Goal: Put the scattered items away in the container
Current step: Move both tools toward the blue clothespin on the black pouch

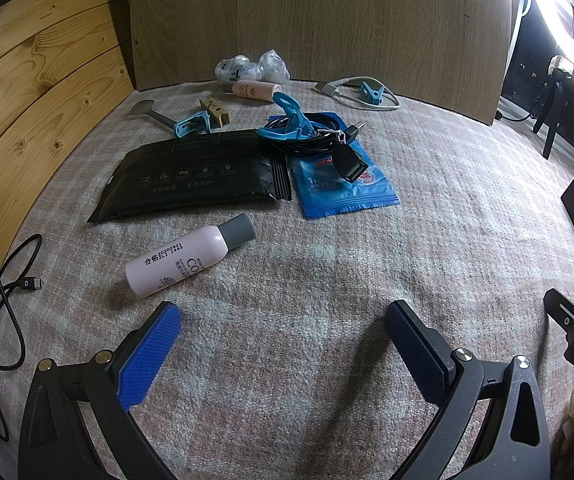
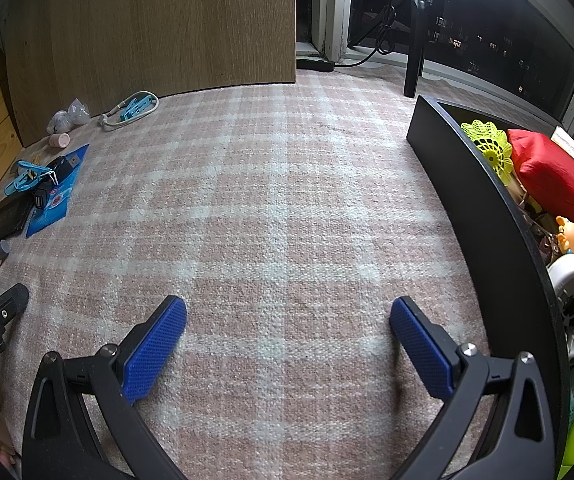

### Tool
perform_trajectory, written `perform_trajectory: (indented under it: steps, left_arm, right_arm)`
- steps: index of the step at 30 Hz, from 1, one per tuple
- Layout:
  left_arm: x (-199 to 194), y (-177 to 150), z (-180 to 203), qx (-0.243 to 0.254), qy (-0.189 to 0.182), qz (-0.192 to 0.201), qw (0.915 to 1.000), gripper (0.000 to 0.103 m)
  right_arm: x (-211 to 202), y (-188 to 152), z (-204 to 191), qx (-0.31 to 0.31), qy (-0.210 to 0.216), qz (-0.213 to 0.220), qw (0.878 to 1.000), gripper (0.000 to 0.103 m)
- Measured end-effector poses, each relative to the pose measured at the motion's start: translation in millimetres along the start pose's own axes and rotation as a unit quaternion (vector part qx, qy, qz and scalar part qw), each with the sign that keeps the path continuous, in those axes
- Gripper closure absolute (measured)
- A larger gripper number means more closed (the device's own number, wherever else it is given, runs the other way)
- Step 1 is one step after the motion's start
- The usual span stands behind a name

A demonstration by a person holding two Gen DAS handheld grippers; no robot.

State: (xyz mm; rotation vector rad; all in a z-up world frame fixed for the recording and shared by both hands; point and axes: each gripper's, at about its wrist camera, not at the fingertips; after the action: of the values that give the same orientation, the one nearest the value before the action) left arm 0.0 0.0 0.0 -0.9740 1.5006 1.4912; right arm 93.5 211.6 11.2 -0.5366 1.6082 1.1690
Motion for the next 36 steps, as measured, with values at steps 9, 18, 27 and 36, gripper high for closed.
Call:
perform_trajectory:
  steps: [9, 18, 27, 36]
  left_arm:
    - [0.0, 0.2, 0.0, 0.001, -0.001, -0.001, 1.0, 0.0]
    - [-3.7, 7.4, -12.0, 0.001, 0.0, -0.03, 0.9996, 0.009]
    - [-30.9, 40.0, -61.3, -0.046, -0.006, -0.01, 0.9989, 0.014]
    - [-39.3, 89.7, -93.7, -0.053, -0.017, -0.009, 0.9984, 0.024]
  right_arm:
    - [-0.9, -2.9, 0.5, 0.0, 0.001, 0.0, 1.0, 0.0]
    - [7.6, 15.6, -7.6, -0.015, 0.015, -0.029, 0.999, 0.001]
    - [-30.9, 76.3, -49.7, -0.086, 0.09, 0.014, 0.992, 0.014]
    - [-54.7, 110.0, -127.8, -0.174, 0.137, 0.035, 0.975, 0.04]
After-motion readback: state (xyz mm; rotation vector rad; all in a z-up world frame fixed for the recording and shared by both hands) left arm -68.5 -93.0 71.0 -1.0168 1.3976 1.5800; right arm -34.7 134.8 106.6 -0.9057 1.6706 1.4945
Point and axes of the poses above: each gripper's, at about its wrist camera, not at the fingertips, and x roughly the way its jaws point, z to its right, y to its top, and after that the axes turned 11 degrees about -z, right-handed
